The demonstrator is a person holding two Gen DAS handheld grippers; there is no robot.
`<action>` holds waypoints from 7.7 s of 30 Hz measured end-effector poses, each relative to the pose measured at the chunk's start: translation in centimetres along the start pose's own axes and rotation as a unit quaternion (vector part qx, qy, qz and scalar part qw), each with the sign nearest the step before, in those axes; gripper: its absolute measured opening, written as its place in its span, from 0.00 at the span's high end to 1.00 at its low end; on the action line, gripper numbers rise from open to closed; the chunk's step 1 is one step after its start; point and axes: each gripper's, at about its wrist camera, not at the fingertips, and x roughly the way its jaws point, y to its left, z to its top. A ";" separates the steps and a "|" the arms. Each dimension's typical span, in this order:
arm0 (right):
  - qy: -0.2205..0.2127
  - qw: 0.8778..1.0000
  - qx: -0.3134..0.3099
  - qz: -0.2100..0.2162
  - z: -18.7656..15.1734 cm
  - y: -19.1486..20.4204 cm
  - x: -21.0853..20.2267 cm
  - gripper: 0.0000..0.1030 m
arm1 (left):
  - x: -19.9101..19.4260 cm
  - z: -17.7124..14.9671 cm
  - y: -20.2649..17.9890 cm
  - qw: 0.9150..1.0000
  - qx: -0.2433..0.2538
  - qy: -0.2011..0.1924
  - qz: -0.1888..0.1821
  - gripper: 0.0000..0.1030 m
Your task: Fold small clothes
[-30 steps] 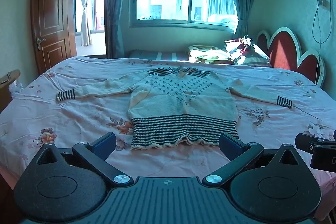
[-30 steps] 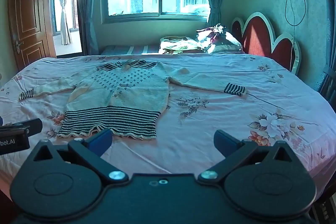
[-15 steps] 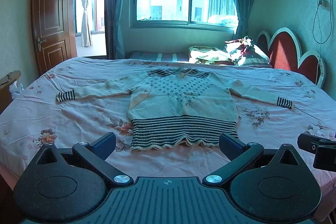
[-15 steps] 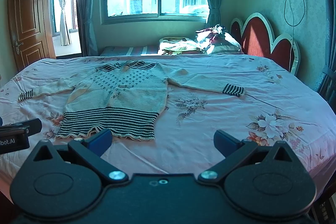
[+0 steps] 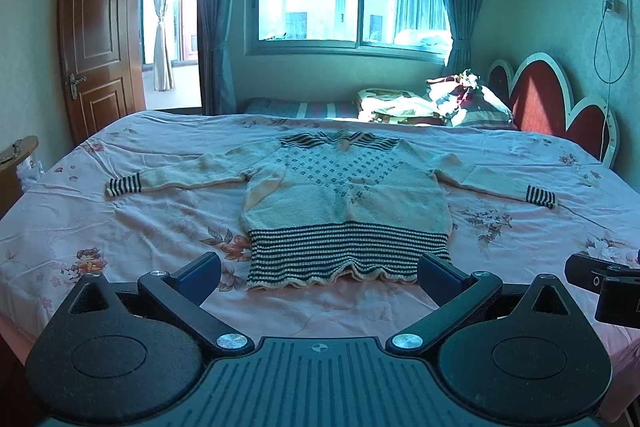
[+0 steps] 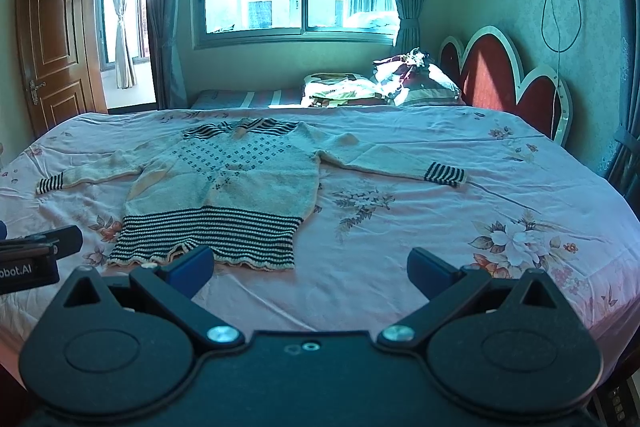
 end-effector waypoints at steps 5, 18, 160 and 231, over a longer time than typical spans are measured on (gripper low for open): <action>0.001 1.000 -0.001 0.000 0.1 0.0 -0.1 0.01 | 0.0 0.1 -0.1 1.000 -0.001 0.000 0.001 0.00; 0.000 1.000 -0.003 0.000 0.3 0.1 0.1 0.01 | 0.1 0.2 0.1 1.000 -0.003 0.002 0.004 0.00; 0.005 0.823 0.546 0.155 7.5 -7.3 47.7 0.68 | 56.7 14.5 8.8 0.958 -0.123 0.189 -0.176 0.96; 0.053 0.992 0.076 0.082 13.2 -6.8 43.1 0.69 | 45.6 8.7 15.0 0.983 -0.167 0.071 0.024 0.22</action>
